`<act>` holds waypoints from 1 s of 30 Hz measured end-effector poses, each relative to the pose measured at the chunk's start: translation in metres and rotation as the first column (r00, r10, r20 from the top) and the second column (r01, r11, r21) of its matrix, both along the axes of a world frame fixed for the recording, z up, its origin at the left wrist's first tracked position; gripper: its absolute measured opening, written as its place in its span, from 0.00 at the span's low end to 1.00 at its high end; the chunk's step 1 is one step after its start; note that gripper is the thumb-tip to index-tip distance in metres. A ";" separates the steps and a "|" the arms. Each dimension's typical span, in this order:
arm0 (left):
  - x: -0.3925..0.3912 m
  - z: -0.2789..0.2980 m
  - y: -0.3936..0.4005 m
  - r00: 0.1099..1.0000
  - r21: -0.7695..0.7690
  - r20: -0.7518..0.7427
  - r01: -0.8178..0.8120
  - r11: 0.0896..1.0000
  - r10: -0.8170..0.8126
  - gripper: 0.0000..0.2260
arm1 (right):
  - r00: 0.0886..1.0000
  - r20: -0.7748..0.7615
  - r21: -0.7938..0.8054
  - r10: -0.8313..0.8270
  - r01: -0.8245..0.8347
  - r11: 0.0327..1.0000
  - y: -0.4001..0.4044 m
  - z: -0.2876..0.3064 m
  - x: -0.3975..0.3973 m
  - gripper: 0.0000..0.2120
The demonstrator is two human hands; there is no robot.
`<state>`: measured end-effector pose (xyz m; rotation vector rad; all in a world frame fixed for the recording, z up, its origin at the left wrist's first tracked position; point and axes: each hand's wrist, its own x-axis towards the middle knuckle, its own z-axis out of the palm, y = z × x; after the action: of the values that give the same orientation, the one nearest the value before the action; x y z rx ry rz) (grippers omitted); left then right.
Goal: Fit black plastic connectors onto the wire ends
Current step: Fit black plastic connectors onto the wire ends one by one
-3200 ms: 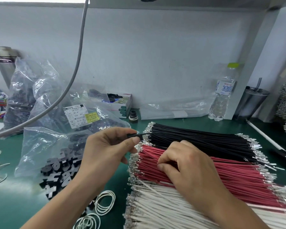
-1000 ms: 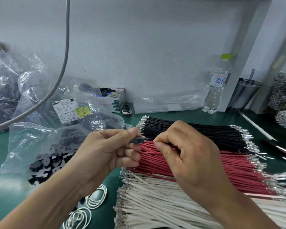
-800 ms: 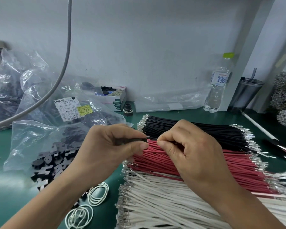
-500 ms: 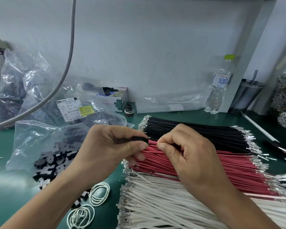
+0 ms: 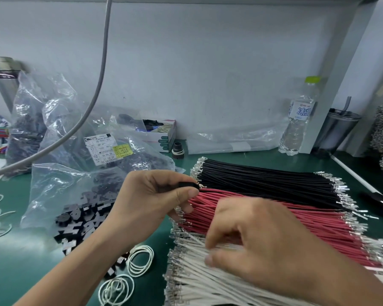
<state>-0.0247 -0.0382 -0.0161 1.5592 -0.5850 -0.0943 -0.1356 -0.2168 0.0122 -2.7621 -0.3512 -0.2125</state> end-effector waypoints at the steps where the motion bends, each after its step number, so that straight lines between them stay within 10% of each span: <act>1: 0.000 0.000 0.000 1.000 -0.003 0.000 -0.005 1.000 0.005 0.05 | 0.996 -0.084 0.008 0.023 -0.022 1.000 0.001 -0.001 0.000 0.13; 16: 0.003 -0.005 0.000 0.996 -0.046 -0.093 -0.019 0.999 0.015 0.07 | 0.964 -0.264 0.254 -0.033 0.102 0.962 -0.007 -0.003 0.006 0.06; 24: 0.002 0.000 0.002 0.973 -0.069 -0.223 0.052 0.996 -0.067 0.10 | 0.990 -0.039 0.852 -0.138 0.105 0.513 -0.019 0.013 0.006 0.04; 28: 0.002 0.000 0.003 0.967 -0.069 -0.239 0.073 0.995 -0.088 0.11 | 0.879 0.409 0.301 -0.245 0.124 0.946 -0.021 0.021 0.000 0.02; 30: 0.001 0.001 0.003 0.964 -0.078 -0.244 0.085 0.993 -0.102 0.12 | 0.884 0.421 0.097 -0.206 0.182 0.979 -0.014 0.013 0.001 0.03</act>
<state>-0.0236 -0.0351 -0.0150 1.4281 -0.4589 -0.3339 -0.1345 -0.2306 0.0256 -2.6742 -0.1682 -0.8779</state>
